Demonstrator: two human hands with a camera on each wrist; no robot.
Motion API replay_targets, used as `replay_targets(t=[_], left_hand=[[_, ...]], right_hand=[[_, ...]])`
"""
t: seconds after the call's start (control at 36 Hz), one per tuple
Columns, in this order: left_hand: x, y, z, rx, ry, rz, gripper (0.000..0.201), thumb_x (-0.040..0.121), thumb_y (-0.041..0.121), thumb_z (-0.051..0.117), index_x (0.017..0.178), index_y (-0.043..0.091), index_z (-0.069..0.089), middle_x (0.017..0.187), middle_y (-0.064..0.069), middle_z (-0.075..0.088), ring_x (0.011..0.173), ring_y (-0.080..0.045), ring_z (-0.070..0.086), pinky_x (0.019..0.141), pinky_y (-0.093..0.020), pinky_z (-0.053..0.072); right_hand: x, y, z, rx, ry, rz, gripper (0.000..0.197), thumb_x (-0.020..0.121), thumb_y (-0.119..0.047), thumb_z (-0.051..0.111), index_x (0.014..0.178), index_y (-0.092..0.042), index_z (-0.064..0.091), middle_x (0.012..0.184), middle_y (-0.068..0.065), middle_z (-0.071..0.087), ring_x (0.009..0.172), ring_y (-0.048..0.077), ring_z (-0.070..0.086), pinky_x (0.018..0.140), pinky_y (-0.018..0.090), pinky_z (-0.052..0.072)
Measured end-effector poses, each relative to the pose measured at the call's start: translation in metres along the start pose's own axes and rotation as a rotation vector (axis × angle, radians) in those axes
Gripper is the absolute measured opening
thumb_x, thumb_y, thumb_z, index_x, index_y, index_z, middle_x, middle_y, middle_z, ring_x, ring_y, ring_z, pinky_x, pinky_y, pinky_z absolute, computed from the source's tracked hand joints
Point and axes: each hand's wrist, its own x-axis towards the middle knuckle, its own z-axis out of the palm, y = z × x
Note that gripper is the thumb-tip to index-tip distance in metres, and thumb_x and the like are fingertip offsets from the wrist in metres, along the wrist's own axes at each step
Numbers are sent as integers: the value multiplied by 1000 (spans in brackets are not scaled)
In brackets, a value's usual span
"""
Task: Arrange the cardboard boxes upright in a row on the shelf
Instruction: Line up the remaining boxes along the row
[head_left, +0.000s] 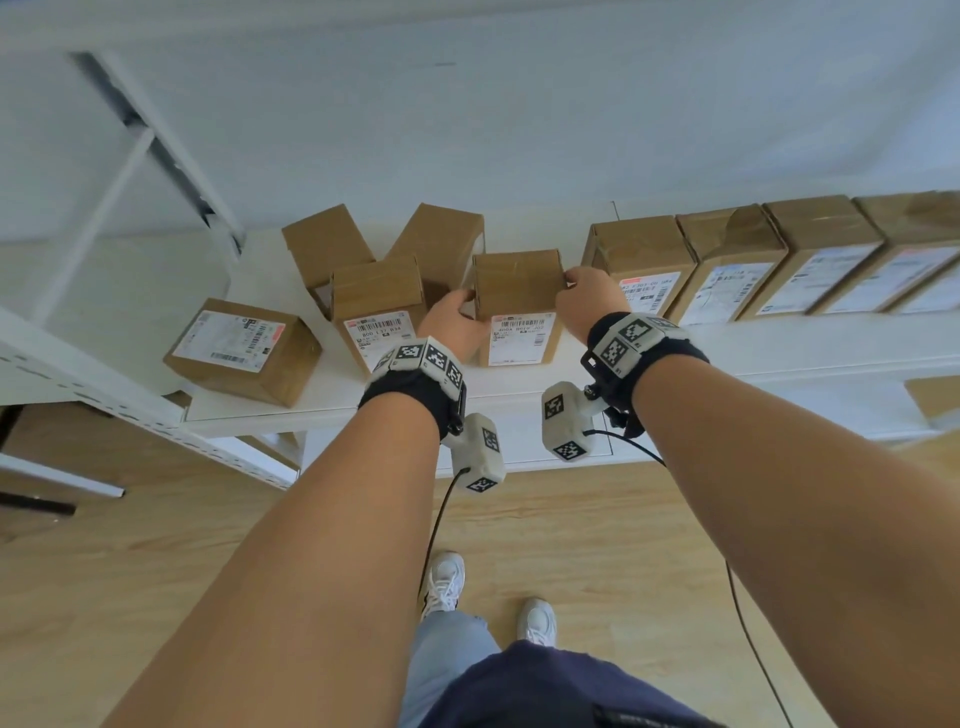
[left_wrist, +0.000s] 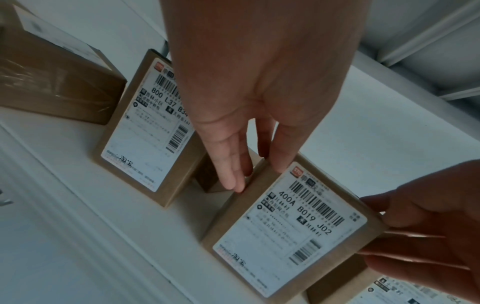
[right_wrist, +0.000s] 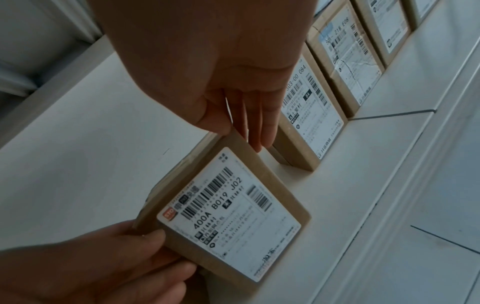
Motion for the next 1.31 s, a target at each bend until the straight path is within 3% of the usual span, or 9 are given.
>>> replay_targets(t=[0.14, 0.19, 0.25, 0.33, 0.56, 0.75, 0.92, 1.11, 1.31], left_hand=[[-1, 1, 3, -16, 59, 14, 70, 82, 28, 68, 145, 24, 38, 132, 6, 55, 111, -14, 58, 96, -34, 49], [-2, 3, 3, 42, 108, 87, 77, 80, 23, 70, 147, 24, 32, 138, -2, 47, 119, -19, 54, 98, -29, 44], [-5, 8, 4, 159, 127, 167, 76, 82, 19, 67, 147, 27, 30, 139, -8, 40, 114, -22, 55, 90, -24, 43], [-6, 11, 7, 304, 123, 236, 70, 84, 21, 65, 146, 26, 33, 144, -6, 31, 110, -23, 58, 90, -30, 50], [2, 23, 16, 355, 119, 240, 57, 89, 23, 62, 141, 22, 38, 145, -8, 31, 101, -25, 62, 90, -34, 53], [19, 35, 25, 370, 122, 240, 55, 89, 20, 63, 139, 22, 40, 149, -10, 30, 114, -28, 59, 93, -39, 53], [39, 42, 38, 413, 147, 256, 56, 87, 15, 66, 136, 26, 39, 145, -8, 35, 112, -28, 59, 90, -45, 54], [49, 45, 47, 459, 191, 253, 63, 80, 19, 69, 127, 38, 32, 138, -3, 39, 120, -27, 53, 85, -54, 52], [47, 44, 45, 468, 160, 268, 63, 82, 19, 67, 130, 38, 30, 141, -1, 37, 115, -27, 56, 85, -52, 53]], right_hand=[[-2, 3, 0, -28, 24, -51, 47, 93, -5, 41, 139, -10, 47, 131, 10, 57, 106, 26, 60, 85, 36, 53], [-2, 3, -2, -59, 62, -77, 45, 93, -4, 41, 136, -9, 50, 131, 11, 57, 111, 27, 58, 85, 31, 49], [0, 3, -5, -87, 108, -102, 45, 93, -3, 42, 136, -10, 50, 132, 10, 57, 116, 26, 56, 85, 29, 45], [3, 3, -12, -92, 188, -142, 44, 94, -3, 43, 136, -11, 52, 135, 9, 54, 119, 25, 55, 93, 31, 45], [15, 15, -34, -181, 328, -140, 36, 88, 2, 40, 117, -4, 61, 129, 12, 49, 118, 27, 47, 89, 30, 41], [20, 31, -39, -217, 289, -120, 34, 92, -4, 41, 124, -4, 50, 136, 11, 45, 133, 25, 34, 108, 38, 34], [24, 42, -31, -288, 261, -135, 52, 84, 1, 43, 135, -8, 47, 146, 9, 38, 140, 26, 25, 115, 38, 27], [29, 43, -29, -354, 327, -157, 47, 80, 2, 45, 125, -8, 49, 135, 9, 44, 131, 28, 34, 109, 36, 32], [31, 42, -27, -409, 364, -165, 44, 83, -2, 46, 126, -9, 47, 132, 9, 46, 128, 28, 36, 108, 36, 31]])
